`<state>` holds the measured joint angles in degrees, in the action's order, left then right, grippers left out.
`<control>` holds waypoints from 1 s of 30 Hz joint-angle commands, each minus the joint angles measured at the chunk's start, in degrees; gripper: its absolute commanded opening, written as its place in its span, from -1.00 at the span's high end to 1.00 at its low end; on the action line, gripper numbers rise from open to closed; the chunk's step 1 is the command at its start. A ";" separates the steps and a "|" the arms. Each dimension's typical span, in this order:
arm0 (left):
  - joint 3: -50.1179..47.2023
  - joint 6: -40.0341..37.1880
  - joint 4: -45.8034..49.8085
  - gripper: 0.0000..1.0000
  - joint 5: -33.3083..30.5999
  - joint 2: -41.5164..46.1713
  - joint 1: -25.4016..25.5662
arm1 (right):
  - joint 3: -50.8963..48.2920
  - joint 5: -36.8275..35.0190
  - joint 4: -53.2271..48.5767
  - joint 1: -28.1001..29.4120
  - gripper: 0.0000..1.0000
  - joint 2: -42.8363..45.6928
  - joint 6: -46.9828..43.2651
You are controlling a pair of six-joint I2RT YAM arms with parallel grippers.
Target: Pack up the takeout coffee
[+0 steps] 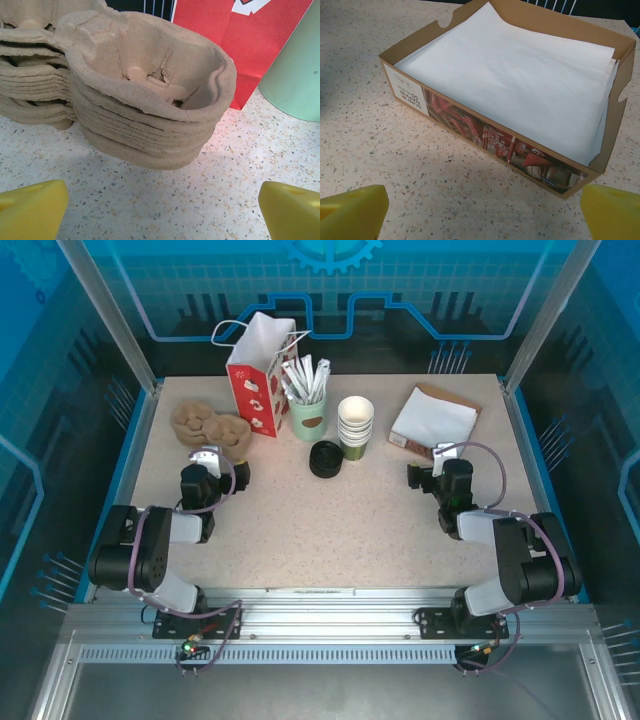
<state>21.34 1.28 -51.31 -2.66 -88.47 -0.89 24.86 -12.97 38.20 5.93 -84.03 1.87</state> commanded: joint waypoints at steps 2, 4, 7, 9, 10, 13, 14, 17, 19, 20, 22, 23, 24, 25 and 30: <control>0.89 -1.12 -0.37 -0.98 1.25 -0.22 0.27 | 1.52 0.64 1.22 -0.91 -1.00 -0.57 -0.42; 0.81 -1.12 -0.37 -0.98 1.25 -0.24 0.25 | 1.52 0.66 1.18 -0.86 -1.00 -0.59 -0.46; 0.82 -1.12 -0.37 -0.98 1.25 -0.23 0.20 | 1.51 0.67 1.18 -0.91 -0.99 -0.57 -0.46; 0.82 -1.11 -0.38 -0.98 1.25 -0.22 0.26 | 1.51 0.67 1.18 -0.88 -0.99 -0.55 -0.45; 0.84 -1.11 -0.37 -0.98 1.25 -0.22 0.26 | 1.55 0.67 1.19 -0.89 -0.99 -0.56 -0.46; 0.83 -1.10 -0.42 -0.98 1.25 -0.24 0.20 | 1.54 0.60 1.20 -0.90 -0.99 -0.57 -0.42; 0.87 -1.11 -0.37 -0.98 1.25 -0.23 0.22 | 1.51 0.66 1.18 -0.92 -1.00 -0.53 -0.38; 0.82 -1.10 -0.39 -0.98 1.27 -0.23 0.24 | 1.52 0.64 1.18 -0.88 -1.00 -0.61 -0.43; 0.83 -1.12 -0.35 -0.98 1.27 -0.26 0.23 | 1.51 0.62 1.18 -0.85 -1.00 -0.61 -0.43; 0.81 -1.11 -0.35 -0.98 1.25 -0.22 0.27 | 1.54 0.66 1.20 -0.91 -1.00 -0.56 -0.39; 0.88 -1.10 -0.37 -0.98 1.25 -0.25 0.25 | 1.56 0.67 1.19 -0.88 -1.00 -0.54 -0.44; 0.84 -1.10 -0.37 -0.98 1.25 -0.25 0.20 | 1.51 0.67 1.20 -0.84 -1.00 -0.60 -0.46; 0.81 -0.90 -0.46 -0.98 0.59 -0.22 0.26 | 1.56 0.65 1.18 -0.86 -0.99 -0.57 -0.39; 0.63 -0.45 -0.56 -0.98 -0.74 0.10 0.26 | 1.49 0.66 1.18 -0.91 -0.99 -0.52 -0.43; -1.43 0.45 4.22 -0.98 -2.67 10.16 0.05 | 6.69 -2.19 -11.89 -0.75 -1.00 4.33 0.80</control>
<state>20.71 1.48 -49.32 -3.84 -84.99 -0.91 26.68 -13.37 33.85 5.93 -83.48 1.91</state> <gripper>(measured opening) 0.990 0.997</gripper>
